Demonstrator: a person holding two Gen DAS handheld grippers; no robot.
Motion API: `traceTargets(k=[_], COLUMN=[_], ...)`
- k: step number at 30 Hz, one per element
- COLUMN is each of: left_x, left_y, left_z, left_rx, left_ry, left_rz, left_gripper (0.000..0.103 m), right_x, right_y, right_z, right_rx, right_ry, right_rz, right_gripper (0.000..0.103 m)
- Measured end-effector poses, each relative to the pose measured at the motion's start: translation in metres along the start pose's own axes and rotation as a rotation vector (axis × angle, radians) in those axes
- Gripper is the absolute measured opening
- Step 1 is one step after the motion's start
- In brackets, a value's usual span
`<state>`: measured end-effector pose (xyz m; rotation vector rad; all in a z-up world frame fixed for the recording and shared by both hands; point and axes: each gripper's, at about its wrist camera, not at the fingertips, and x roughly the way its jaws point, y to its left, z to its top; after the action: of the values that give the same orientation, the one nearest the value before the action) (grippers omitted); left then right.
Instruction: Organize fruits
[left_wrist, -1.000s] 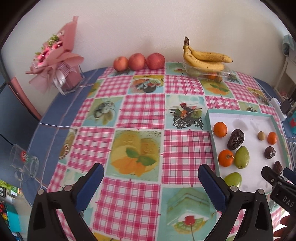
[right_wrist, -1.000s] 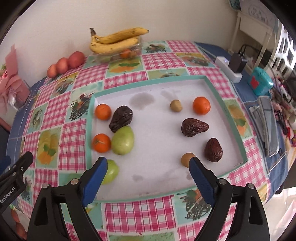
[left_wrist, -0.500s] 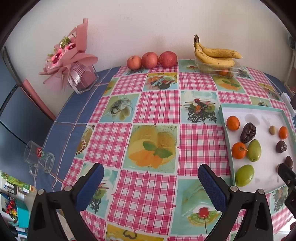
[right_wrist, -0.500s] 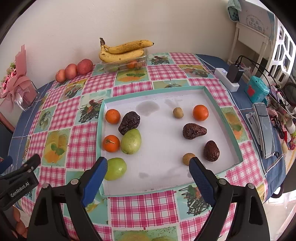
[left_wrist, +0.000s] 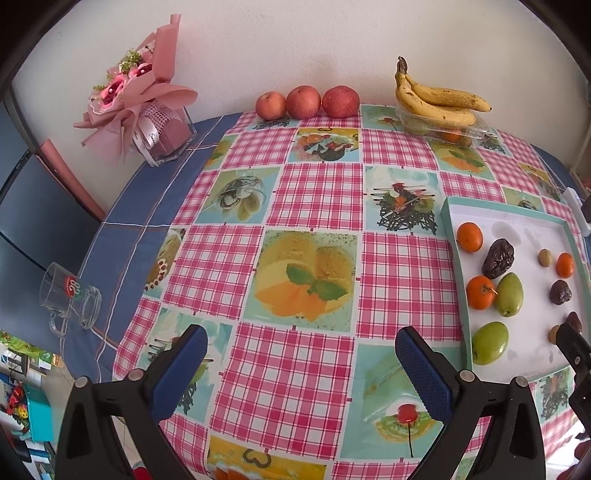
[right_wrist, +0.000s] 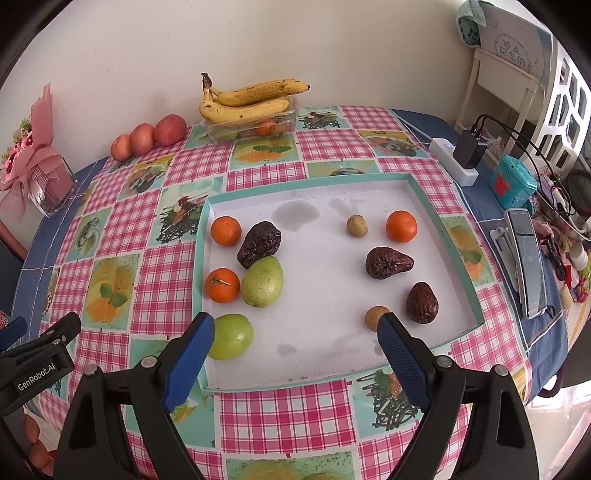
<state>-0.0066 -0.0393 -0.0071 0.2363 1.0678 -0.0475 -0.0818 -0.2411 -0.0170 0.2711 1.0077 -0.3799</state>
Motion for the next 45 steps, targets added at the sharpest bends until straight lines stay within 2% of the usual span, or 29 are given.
traceTargets(k=[14, 45], left_x=[-0.0021, -0.0024], left_y=[-0.0008, -0.0016], left_z=[-0.0005, -0.0006], left_rx=[0.008, 0.004], left_ry=[-0.007, -0.004], left_rz=[-0.023, -0.024], left_gripper=[0.103, 0.103], right_x=[0.0018, 0.003], right_y=[0.0025, 0.0058], right_z=[0.0, -0.0007], right_rx=[-0.022, -0.031], right_ry=[0.008, 0.015], right_rz=[-0.003, -0.005], right_gripper=[0.09, 0.09])
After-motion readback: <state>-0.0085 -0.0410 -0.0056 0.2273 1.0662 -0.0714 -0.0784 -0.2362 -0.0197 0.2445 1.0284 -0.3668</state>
